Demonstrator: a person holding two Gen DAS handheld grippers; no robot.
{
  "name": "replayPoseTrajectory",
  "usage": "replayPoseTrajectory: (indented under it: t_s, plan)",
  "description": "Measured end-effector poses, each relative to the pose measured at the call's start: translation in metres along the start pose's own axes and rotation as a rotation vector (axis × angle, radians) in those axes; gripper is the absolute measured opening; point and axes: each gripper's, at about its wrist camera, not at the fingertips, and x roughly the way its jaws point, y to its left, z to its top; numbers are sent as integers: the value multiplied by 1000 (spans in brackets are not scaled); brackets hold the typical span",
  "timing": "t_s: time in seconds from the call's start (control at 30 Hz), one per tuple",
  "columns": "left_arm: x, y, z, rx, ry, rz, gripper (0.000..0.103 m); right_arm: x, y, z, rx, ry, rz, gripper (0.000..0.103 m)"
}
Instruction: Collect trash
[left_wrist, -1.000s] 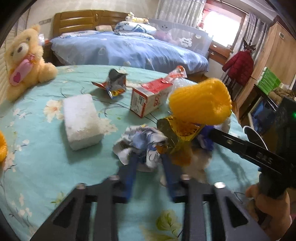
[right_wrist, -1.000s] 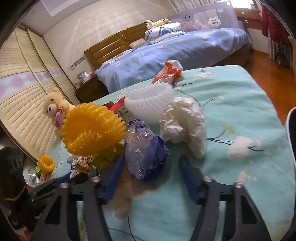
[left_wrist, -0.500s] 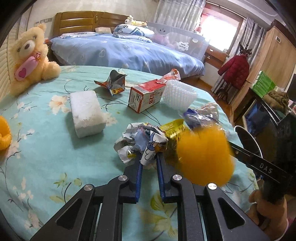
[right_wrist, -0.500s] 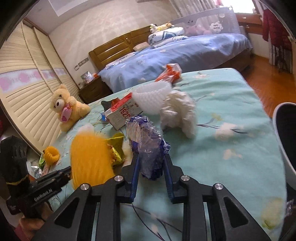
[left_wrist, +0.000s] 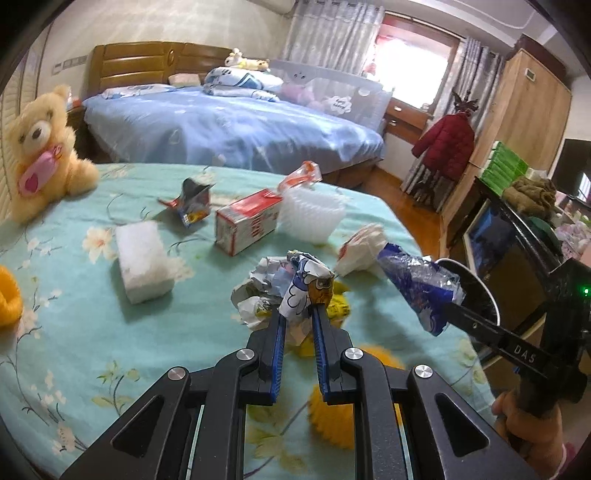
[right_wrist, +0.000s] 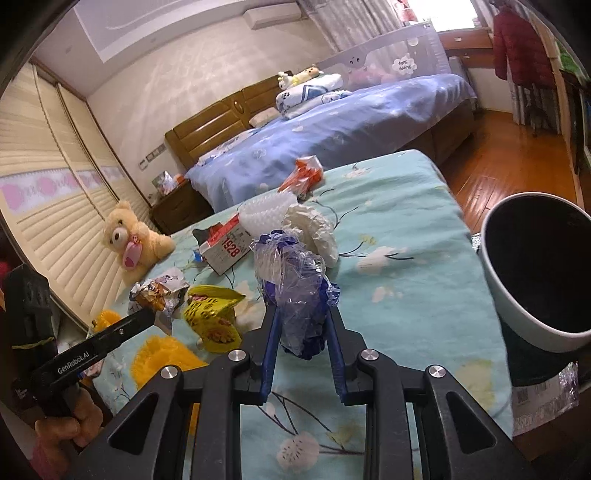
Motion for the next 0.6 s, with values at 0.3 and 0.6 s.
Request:
replayPoseTrajectory:
  t_s: [0.3,0.6]
  plan:
    - [4,-31,10,59,-19,-58,6,-31,-15,0,34,-56,-12,25]
    - [32,-66,4,119,28,-119,3,-53,-44,-7,81,-79,-67,25]
